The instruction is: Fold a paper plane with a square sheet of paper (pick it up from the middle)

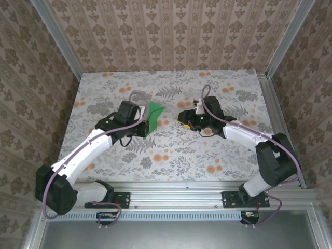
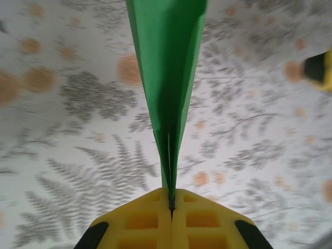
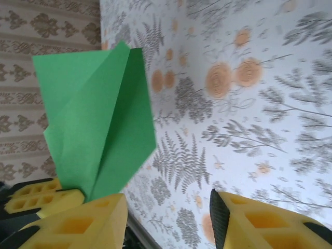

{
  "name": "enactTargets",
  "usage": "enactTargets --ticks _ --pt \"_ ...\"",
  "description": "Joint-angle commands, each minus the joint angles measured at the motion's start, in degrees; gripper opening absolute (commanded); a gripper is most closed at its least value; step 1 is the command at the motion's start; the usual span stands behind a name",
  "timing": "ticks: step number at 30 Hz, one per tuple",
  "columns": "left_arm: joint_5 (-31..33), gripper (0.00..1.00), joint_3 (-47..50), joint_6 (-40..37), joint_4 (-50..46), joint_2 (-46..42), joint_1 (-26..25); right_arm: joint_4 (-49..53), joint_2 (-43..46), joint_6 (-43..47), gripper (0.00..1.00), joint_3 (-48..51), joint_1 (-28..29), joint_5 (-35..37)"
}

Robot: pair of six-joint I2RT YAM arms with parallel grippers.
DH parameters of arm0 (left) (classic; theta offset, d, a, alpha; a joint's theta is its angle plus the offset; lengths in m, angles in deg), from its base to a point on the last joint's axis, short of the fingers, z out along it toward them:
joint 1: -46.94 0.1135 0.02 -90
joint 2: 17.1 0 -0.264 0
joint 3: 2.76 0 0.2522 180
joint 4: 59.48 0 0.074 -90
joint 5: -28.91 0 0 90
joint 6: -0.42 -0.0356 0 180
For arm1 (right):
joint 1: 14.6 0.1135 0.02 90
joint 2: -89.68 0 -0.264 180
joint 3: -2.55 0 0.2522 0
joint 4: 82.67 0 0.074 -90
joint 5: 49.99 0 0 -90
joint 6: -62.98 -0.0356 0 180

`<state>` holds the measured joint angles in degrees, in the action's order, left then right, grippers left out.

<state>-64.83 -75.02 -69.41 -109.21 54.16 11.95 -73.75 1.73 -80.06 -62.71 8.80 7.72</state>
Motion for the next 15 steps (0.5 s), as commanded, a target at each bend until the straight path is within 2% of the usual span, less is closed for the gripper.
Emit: enactTargets --ticks 1,4,7,15 --pt "23.2 0.04 -5.1 -8.9 -12.5 4.1 -4.7 5.6 3.2 4.2 0.50 1.9 -2.6 1.0" --pt "34.9 0.04 -10.1 -10.3 -17.9 10.7 -9.8 6.8 5.5 5.1 0.53 3.4 -5.3 0.5" --pt "41.3 0.04 -12.5 -10.5 -19.7 16.5 -14.8 8.4 7.6 6.2 0.54 4.9 -8.3 -0.2" --pt "48.4 0.06 -19.4 -7.9 -23.7 35.0 -24.6 12.3 12.1 8.9 0.56 6.2 -14.1 -2.8"
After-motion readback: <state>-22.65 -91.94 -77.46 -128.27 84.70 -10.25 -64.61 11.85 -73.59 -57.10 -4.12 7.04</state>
